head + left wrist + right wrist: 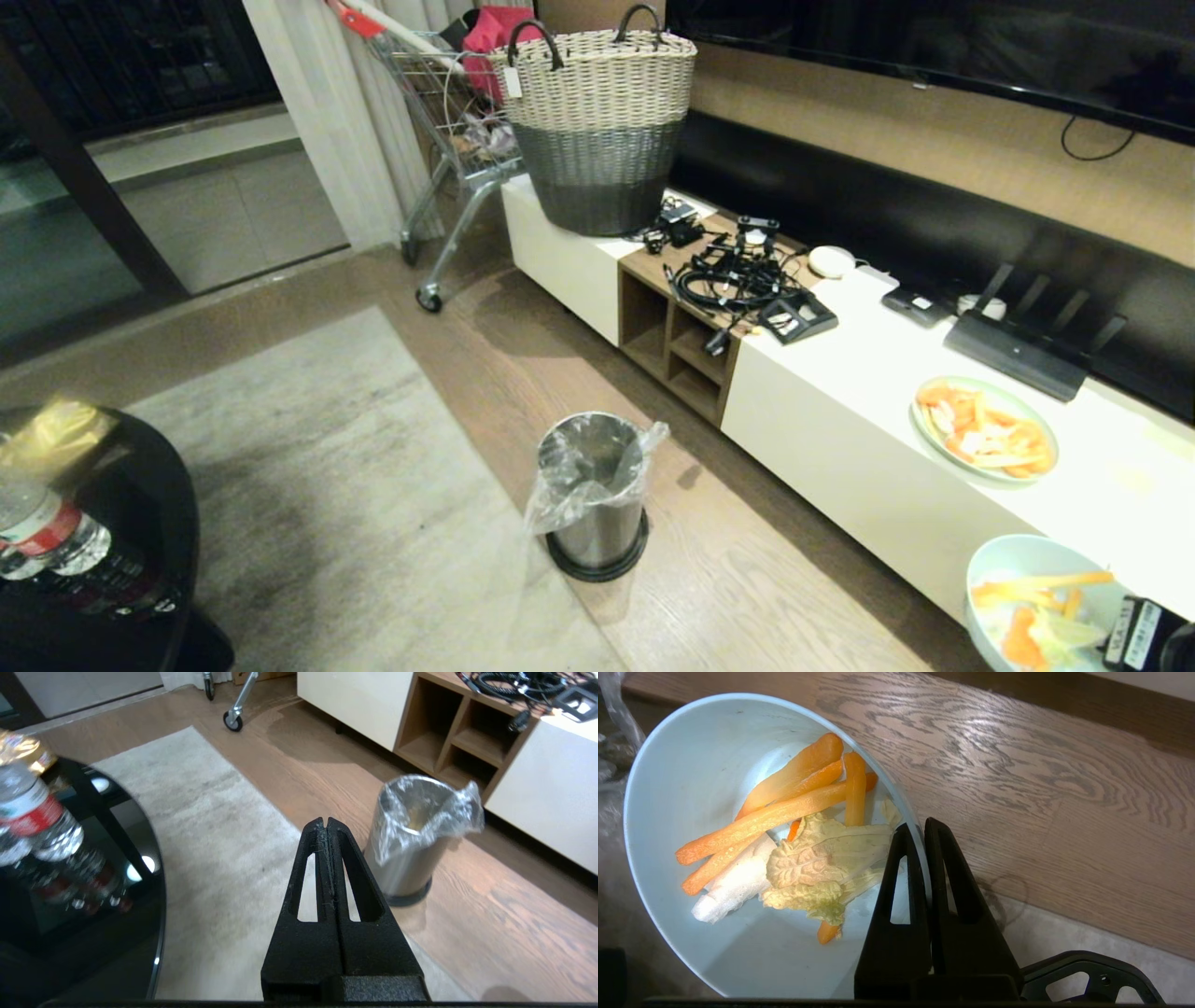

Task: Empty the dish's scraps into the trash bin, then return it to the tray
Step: Move the bowl over the trash can

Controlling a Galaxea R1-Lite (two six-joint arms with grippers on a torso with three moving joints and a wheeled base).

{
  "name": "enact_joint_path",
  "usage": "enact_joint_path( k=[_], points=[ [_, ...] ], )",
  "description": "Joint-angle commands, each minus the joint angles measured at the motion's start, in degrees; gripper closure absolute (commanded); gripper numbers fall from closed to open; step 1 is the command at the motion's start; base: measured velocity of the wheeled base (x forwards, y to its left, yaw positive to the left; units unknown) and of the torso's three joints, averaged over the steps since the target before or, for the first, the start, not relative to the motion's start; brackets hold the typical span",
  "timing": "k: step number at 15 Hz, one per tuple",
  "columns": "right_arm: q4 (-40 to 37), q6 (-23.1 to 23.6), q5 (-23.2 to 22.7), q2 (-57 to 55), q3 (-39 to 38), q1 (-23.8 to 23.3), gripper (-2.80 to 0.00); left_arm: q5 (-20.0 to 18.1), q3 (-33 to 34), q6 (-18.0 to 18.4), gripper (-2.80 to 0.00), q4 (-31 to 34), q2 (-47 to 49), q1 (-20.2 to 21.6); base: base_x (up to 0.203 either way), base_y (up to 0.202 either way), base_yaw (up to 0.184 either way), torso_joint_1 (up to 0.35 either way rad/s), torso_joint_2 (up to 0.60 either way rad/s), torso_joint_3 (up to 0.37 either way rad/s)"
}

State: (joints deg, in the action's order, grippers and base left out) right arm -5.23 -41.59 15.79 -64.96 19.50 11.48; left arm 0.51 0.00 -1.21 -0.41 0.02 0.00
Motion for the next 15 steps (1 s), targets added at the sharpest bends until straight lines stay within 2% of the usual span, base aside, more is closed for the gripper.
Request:
enact_joint_path(
  k=[1, 10, 15],
  points=[
    [-0.04, -0.24, 0.12, -0.08, 0.01, 0.03, 0.00, 0.02, 0.00, -0.02, 0.00, -0.02, -0.02, 0.00, 0.184, 0.000, -0.001, 0.008, 0.00, 0.002],
    [-0.04, -0.24, 0.21, 0.01, 0.01, 0.12, 0.00, 0.10, 0.00, 0.06, 0.00, -0.02, -0.02, 0.00, 0.184, 0.000, 0.002, 0.000, 0.00, 0.002],
    [-0.13, -0.15, 0.49, -0.14, 1.03, 0.03, 0.00, 0.10, 0.00, 0.01, 0.00, -0.02, -0.02, 0.00, 0.022, 0.000, 0.000, 0.001, 0.00, 0.000]
  ],
)
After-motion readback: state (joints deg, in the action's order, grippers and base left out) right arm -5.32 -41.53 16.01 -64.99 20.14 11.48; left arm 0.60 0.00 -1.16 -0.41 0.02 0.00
